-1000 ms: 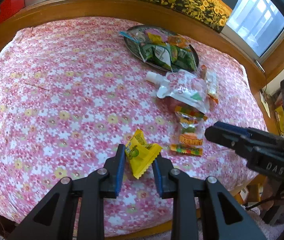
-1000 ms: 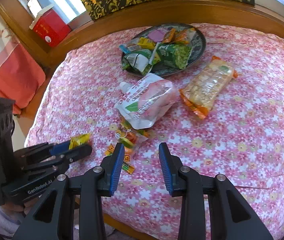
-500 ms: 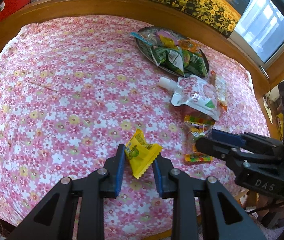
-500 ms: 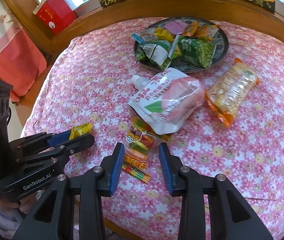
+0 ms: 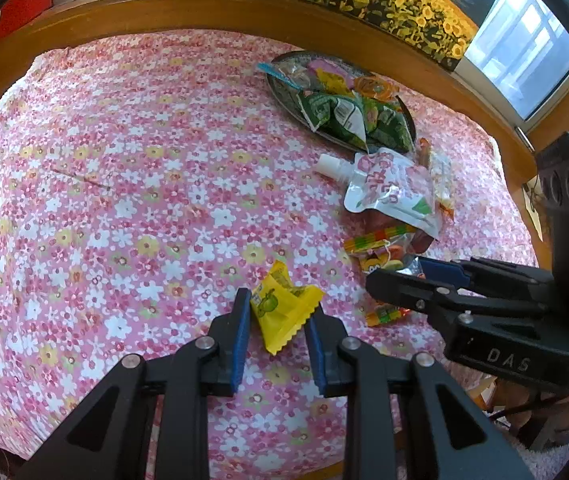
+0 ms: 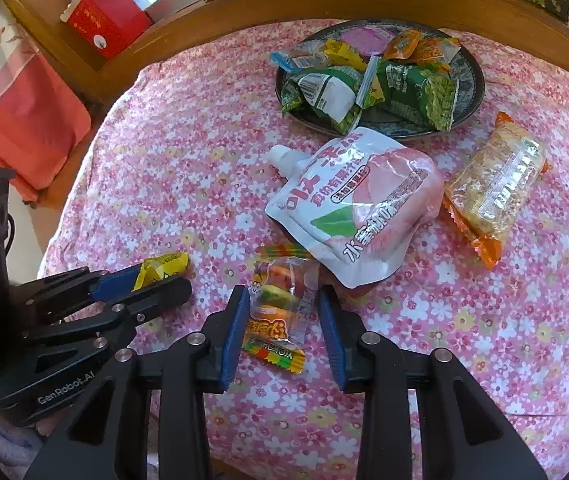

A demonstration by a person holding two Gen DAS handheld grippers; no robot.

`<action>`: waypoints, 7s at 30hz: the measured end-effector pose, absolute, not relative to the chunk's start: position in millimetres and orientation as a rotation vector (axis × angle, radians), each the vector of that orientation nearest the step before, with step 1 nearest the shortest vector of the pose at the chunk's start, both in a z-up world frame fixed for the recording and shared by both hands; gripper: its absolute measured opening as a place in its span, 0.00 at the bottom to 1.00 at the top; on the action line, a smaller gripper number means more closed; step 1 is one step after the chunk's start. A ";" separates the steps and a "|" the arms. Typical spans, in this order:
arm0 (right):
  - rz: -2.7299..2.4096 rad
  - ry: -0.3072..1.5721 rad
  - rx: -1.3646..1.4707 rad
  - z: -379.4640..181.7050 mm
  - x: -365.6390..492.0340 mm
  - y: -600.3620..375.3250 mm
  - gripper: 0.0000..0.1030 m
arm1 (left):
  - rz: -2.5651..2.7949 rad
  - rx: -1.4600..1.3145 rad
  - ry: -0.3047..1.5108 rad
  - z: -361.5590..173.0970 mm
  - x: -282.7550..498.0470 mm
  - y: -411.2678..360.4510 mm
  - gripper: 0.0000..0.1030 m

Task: Organize snacks
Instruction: 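Grasp another yellow candy packet with the left tool while the right tool grasps the gummy strip packet, then carry the yellow packet with the left tool while the right tool carries the gummy packet to the plate, then open both tools over the plate, releasing the yellow packet and gummy packet, then lift both open tools and move toward the drink pouch and biscuit packet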

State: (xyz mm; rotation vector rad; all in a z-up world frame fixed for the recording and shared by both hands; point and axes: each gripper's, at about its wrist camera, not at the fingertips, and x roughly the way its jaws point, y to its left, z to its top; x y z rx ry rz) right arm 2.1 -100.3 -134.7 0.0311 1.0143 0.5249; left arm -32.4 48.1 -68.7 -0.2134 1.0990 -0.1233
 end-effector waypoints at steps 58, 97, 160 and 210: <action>0.460 0.815 0.104 -62.2 -8.9 -177.6 0.24 | -0.234 -0.147 0.974 -4.7 26.7 11.4 0.26; 0.272 0.852 0.137 -69.5 108.6 -194.7 0.24 | -0.212 -0.080 0.992 -36.6 146.4 6.7 0.26; 0.270 0.780 0.217 -58.7 82.4 -208.8 0.32 | -0.233 -0.096 0.988 -8.1 115.2 -0.2 0.34; 0.261 0.831 0.249 -82.5 9.4 -225.8 0.37 | -0.273 -0.086 1.135 -35.2 58.1 -37.3 0.76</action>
